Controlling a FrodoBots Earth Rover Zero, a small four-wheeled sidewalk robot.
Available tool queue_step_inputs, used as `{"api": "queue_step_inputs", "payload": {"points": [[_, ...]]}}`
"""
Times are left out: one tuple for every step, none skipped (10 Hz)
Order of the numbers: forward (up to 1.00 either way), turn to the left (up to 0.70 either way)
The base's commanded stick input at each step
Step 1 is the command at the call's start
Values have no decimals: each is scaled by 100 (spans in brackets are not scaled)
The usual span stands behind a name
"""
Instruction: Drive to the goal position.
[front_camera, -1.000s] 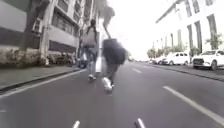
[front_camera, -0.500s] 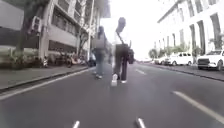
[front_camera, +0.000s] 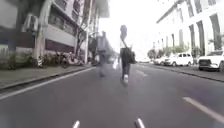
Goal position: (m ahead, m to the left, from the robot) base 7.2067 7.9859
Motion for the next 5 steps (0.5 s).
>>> {"api": "queue_step_inputs", "payload": {"points": [[70,0],[70,0],[70,0],[70,0],[70,0]]}}
